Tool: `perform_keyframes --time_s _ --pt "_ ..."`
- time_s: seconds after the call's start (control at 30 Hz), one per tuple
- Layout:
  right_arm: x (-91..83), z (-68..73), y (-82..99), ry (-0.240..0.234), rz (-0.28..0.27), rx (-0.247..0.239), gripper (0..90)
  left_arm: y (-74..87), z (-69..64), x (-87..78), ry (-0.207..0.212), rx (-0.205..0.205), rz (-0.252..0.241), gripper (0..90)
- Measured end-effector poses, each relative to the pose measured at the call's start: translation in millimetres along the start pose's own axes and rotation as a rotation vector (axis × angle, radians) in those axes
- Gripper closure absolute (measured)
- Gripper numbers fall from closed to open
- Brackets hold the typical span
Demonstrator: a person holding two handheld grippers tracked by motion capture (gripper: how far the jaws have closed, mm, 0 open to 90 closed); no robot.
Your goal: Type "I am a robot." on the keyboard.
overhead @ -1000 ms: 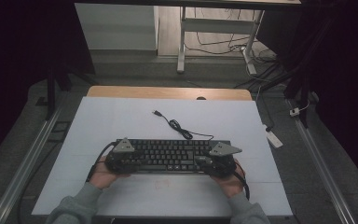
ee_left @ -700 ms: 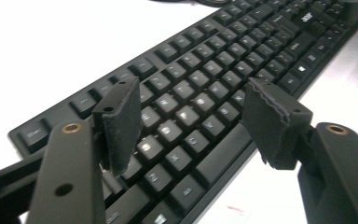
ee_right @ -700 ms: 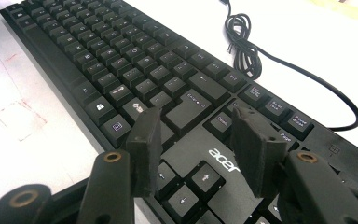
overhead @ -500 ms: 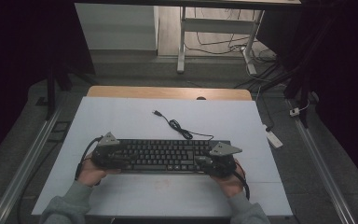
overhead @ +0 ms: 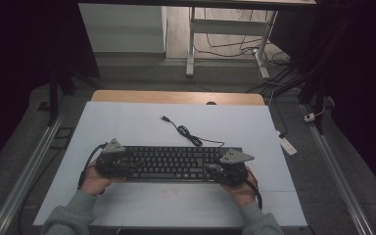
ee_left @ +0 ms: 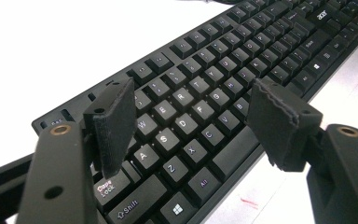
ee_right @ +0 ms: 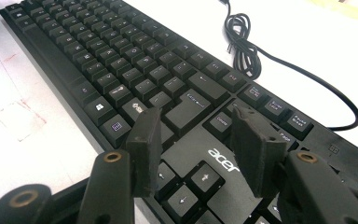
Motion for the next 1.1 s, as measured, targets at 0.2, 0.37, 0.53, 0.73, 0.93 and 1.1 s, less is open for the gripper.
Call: perform_keyframes --time_s 0.2,0.37,0.53,0.73,0.93,1.1 --pt "0.4 0.1 0.0 0.001 0.001 0.0 53.3 -0.2 -0.1 0.2 -0.002 0.002 0.0 32.6" --pt "0.6 0.2 0.1 0.0 0.001 0.0 53.3 -1.2 0.9 1.4 -0.005 -0.002 -0.001 32.6" --pt "1.2 0.5 0.0 0.0 0.0 0.002 53.3 -4.5 2.1 3.9 -0.015 -0.001 0.003 33.2" --pt "1.6 0.6 0.1 -0.001 0.001 0.002 53.3 -9.5 1.6 11.1 -0.024 0.015 0.019 35.6" --pt "2.5 1.4 0.2 -0.003 0.005 0.003 53.3 -13.6 4.1 20.2 -0.027 0.024 0.033 43.0" --pt "2.5 1.0 0.4 -0.002 0.005 0.005 53.3 -18.1 5.3 27.3 -0.029 0.033 0.045 53.9"
Point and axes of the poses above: each handheld gripper's, and its own axes: x roughly forward along the jaws, y roughly out of its underside, z roughly to its left, the point moved 4 cm from there along x, roughly forward along the jaws, and after that the axes turned 14 degrees about z, right-handed, at the moved point
